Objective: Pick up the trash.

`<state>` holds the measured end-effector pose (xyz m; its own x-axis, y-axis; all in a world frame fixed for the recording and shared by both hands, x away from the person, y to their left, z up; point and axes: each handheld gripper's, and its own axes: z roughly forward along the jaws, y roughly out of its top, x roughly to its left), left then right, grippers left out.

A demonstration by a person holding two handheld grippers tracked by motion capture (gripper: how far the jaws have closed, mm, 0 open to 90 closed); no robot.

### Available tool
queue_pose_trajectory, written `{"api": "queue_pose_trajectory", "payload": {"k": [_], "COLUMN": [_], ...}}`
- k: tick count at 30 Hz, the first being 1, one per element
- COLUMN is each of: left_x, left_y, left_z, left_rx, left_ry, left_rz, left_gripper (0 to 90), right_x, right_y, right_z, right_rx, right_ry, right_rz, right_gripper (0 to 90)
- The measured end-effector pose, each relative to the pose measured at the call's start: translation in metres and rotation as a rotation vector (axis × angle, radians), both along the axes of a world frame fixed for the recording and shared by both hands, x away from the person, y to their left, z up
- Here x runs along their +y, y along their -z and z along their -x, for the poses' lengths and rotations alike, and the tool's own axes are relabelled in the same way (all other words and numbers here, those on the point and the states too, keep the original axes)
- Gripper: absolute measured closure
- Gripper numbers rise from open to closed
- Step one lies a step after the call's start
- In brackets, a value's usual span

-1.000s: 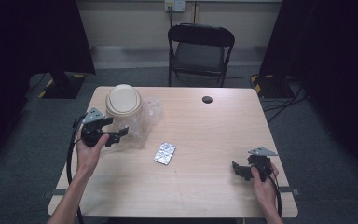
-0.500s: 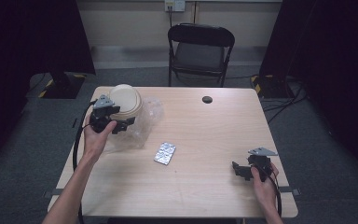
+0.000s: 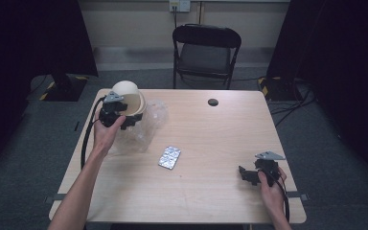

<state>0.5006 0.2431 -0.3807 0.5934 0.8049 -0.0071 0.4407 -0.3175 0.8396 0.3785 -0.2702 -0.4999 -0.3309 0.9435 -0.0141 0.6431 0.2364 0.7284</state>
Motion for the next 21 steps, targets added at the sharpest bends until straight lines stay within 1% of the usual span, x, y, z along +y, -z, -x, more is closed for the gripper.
{"api": "queue_pose_trajectory", "payload": {"k": [1,3,4,5,6,7,10,11,15,16,17,19,20,21], "left_x": [0.000,0.001,0.000,0.000,0.000,-0.001,-0.002,-0.002,-0.006,-0.006,-0.006,-0.006,-0.006,-0.006], "left_y": [0.000,0.001,0.002,0.003,0.003,0.004,0.006,0.006,0.010,0.011,0.011,0.011,0.010,0.010], "left_z": [0.000,-0.001,-0.001,-0.002,-0.002,-0.004,-0.006,-0.006,-0.012,-0.013,-0.013,-0.013,-0.013,-0.012], "left_rx": [0.001,0.012,0.015,0.013,0.013,0.008,0.011,0.011,0.020,0.014,0.009,0.013,0.007,0.005], "left_ry": [0.001,0.002,0.002,0.007,0.007,0.000,0.004,0.004,0.003,0.003,-0.008,0.003,0.004,-0.004], "left_rz": [-0.017,-0.017,-0.011,-0.028,-0.028,-0.040,-0.020,-0.020,-0.066,-0.065,-0.052,-0.055,-0.062,-0.055], "left_gripper": [20.3,20.3,20.1,20.5,20.4,20.0,20.0,20.2,20.7,21.1,22.5,20.7,20.4,20.5], "right_x": [0.000,0.000,0.000,0.000,0.000,0.000,0.000,0.000,0.000,0.000,0.000,0.000,0.000,0.000], "right_y": [0.000,0.000,0.000,0.000,0.000,0.000,0.000,0.000,0.000,0.000,0.000,0.000,0.000,0.000], "right_z": [0.000,0.000,0.000,0.000,0.000,0.000,0.000,0.000,0.000,0.000,0.000,0.000,0.000,0.000], "right_rx": [0.000,0.000,0.000,-0.001,-0.001,0.000,0.000,0.000,-0.001,0.000,0.000,-0.001,0.000,0.000], "right_ry": [0.000,0.000,0.000,0.000,0.000,0.000,0.000,0.000,0.001,0.000,0.000,0.000,0.000,0.000], "right_rz": [0.000,0.000,0.000,0.000,0.000,0.000,0.000,0.000,0.001,0.000,0.001,0.001,0.000,0.000], "right_gripper": [9.2,9.2,9.2,9.3,9.3,9.2,9.2,9.2,9.3,9.3,9.3,9.2,9.3,9.3]}}
